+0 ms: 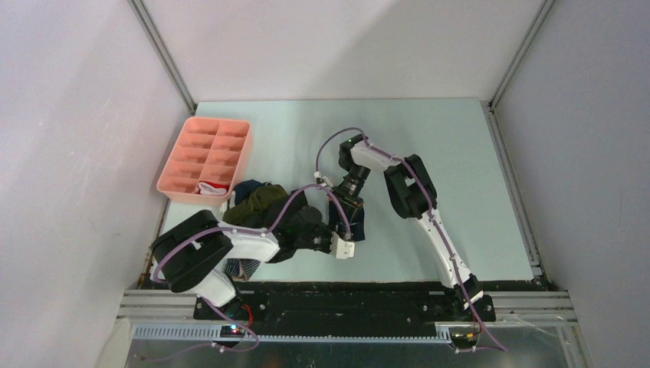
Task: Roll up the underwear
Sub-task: Roll the underwear to the center of the board.
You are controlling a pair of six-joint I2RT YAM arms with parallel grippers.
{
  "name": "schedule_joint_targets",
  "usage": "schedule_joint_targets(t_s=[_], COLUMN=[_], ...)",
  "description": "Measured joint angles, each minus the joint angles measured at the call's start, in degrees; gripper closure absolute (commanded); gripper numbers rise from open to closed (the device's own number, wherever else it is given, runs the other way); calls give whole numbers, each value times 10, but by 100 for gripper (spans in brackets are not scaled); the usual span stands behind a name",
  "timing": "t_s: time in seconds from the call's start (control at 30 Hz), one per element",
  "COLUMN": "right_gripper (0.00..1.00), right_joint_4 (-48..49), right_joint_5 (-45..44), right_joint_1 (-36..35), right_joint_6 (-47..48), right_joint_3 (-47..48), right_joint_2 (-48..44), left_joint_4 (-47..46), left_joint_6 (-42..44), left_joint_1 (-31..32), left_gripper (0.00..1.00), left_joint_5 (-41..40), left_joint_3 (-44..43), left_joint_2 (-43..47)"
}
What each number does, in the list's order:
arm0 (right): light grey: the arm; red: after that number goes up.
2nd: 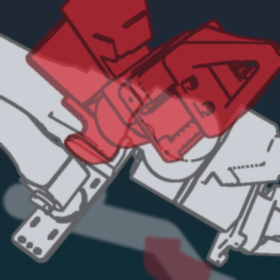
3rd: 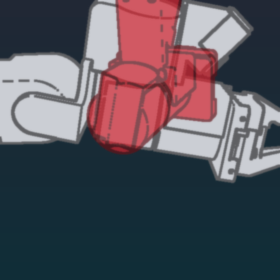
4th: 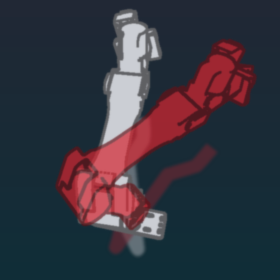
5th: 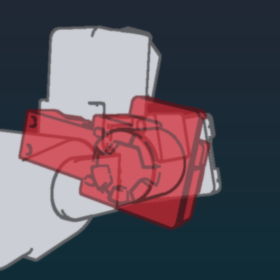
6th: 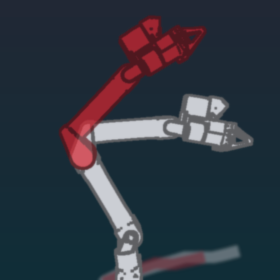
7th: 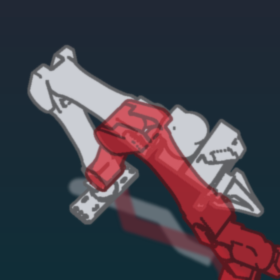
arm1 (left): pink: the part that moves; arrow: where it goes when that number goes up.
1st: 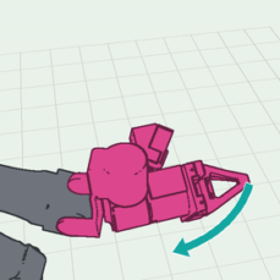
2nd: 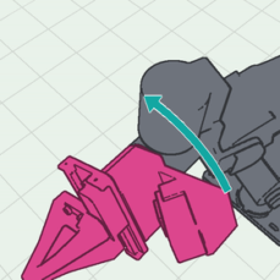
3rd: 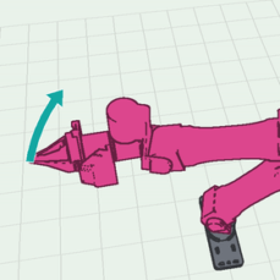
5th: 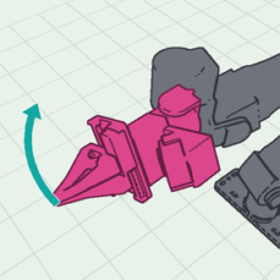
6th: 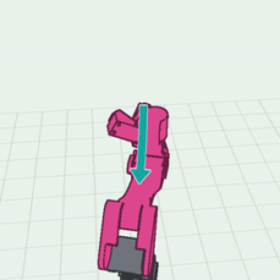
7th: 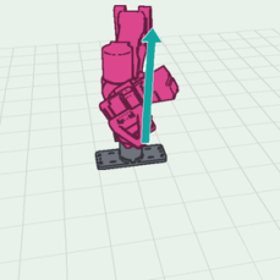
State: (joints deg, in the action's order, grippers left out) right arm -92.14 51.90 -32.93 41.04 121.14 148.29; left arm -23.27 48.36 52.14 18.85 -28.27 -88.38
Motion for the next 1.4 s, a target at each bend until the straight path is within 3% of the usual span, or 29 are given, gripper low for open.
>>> schedule_joint_targets(t_s=[0.17, 0.27, 0.37, 0.43, 0.53, 0.63, 0.83, 1.07, 1.4], right_gripper=[1, 1, 0, 1, 22, 31, 37, 42, 43], right_joint_4=[35, 152, 409, 592, 733, 800, 888, 924, 937], right_joint_5=[-3, -13, -59, -98, -122, -129, -155, -141, -146], right_joint_1=[25, 80, 144, 172, 119, 45, 11, -27, -84], right_joint_6=[-5, -41, -109, -129, -76, -2, 77, 167, 159], right_joint_3=[-14, -113, -372, -592, -751, -799, -847, -850, -851], right_joint_2=[-79, -190, -407, -605, -750, -752, -723, -721, -671], left_joint_4=[60, 92, 132, 173, 230, 275, 330, 376, 403], left_joint_6=[-45, -79, -108, -124, -146, -172, -214, -244, -265], left_joint_1=[-17, -39, -66, -87, -116, -142, -175, -200, -217], left_gripper=[100, 100, 100, 100, 100, 100, 100, 100, 100], left_joint_5=[48, 91, 144, 185, 241, 296, 355, 394, 422], left_joint_3=[-47, -76, -112, -145, -189, -226, -260, -286, -300], left_joint_2=[-17, -33, -54, -73, -103, -133, -163, -190, -210])
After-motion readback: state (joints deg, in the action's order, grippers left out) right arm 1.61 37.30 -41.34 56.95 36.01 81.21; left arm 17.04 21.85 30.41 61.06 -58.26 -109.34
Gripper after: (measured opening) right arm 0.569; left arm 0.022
